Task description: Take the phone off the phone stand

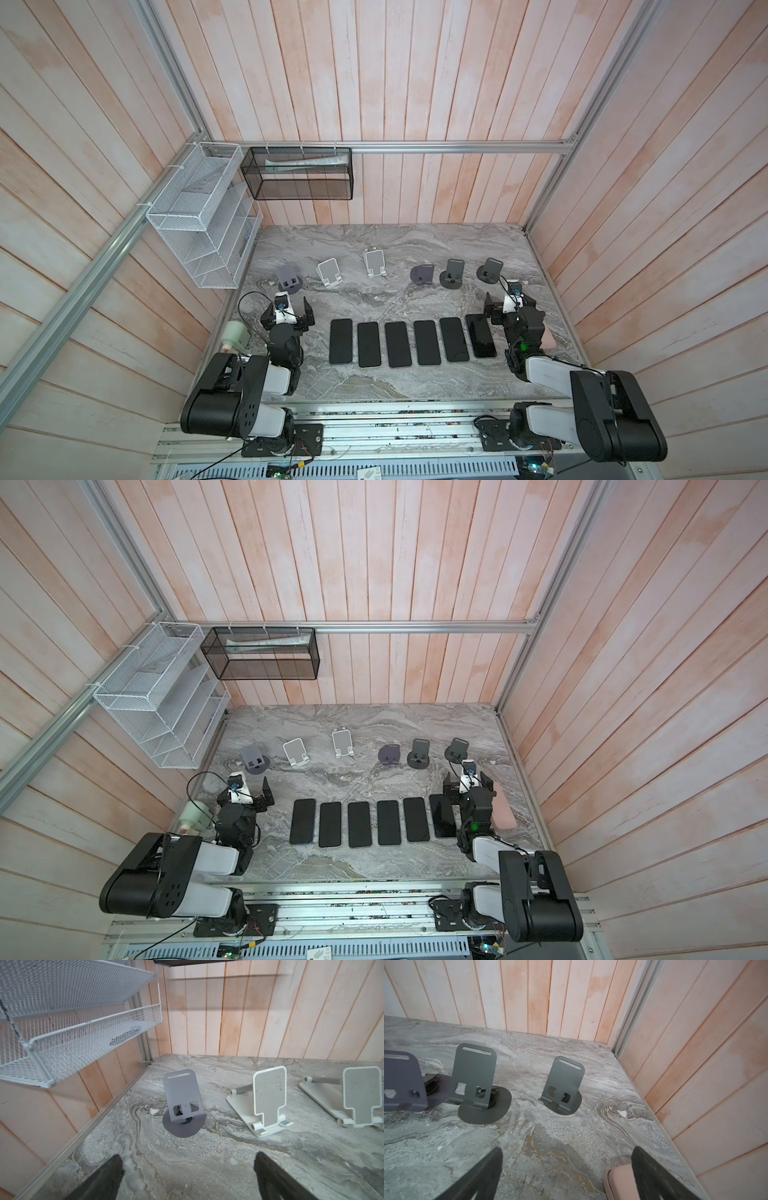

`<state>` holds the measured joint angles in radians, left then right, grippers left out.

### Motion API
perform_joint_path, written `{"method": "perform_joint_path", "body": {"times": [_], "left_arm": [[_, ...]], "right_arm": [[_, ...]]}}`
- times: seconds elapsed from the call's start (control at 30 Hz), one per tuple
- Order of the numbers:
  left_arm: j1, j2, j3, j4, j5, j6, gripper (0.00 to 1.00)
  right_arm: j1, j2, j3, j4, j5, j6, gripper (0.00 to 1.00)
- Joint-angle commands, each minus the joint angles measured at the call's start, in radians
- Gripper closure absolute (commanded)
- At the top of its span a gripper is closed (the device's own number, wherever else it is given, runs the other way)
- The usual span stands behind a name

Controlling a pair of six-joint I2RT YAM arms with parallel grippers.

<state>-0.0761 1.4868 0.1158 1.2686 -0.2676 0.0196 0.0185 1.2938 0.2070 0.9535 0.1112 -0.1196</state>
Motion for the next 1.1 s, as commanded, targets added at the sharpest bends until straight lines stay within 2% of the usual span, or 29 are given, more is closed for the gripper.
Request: {"method": "perform_joint_path", "body": {"times": [0.0, 0.1, 0.17, 0.23, 0.37, 0.57, 0.63, 0.77, 0.83, 1.07], "left_arm": [[0.014, 0.1, 0.035, 0.184, 0.075, 0.004, 0.0], [0.025, 0.043, 0.091, -0.028, 0.076, -0.026, 0.0], [0.03, 0.079, 0.14, -0.059, 0.074, -0.026, 0.0], [0.051, 0.052, 0.16, -0.144, 0.106, -0.048, 0.0], [0.056, 0.058, 0.16, -0.132, 0.11, -0.049, 0.0], [0.056, 0.057, 0.16, -0.13, 0.111, -0.049, 0.0], [0.056, 0.058, 0.16, -0.132, 0.111, -0.049, 0.0], [0.056, 0.057, 0.161, -0.132, 0.111, -0.049, 0.0], [0.056, 0.058, 0.16, -0.131, 0.111, -0.049, 0.0], [0.056, 0.056, 0.16, -0.132, 0.112, -0.049, 0.0]], "right_arm": [[-0.015, 0.027, 0.008, 0.093, -0.058, 0.026, 0.02], [-0.018, 0.027, 0.014, 0.076, -0.092, 0.032, 0.02], [-0.018, 0.023, 0.015, 0.069, -0.105, 0.03, 0.02], [-0.018, 0.022, 0.003, 0.102, -0.105, 0.05, 0.02], [-0.028, 0.063, -0.041, 0.259, -0.069, 0.116, 0.02], [-0.054, 0.222, -0.057, 0.422, -0.1, 0.147, 0.02], [-0.055, 0.263, -0.046, 0.469, -0.146, 0.127, 0.02], [-0.053, 0.216, 0.038, 0.229, -0.134, 0.121, 0.02], [-0.056, 0.235, 0.029, 0.28, -0.104, 0.144, 0.02], [-0.059, 0.23, 0.042, 0.248, -0.086, 0.153, 0.02]]}}
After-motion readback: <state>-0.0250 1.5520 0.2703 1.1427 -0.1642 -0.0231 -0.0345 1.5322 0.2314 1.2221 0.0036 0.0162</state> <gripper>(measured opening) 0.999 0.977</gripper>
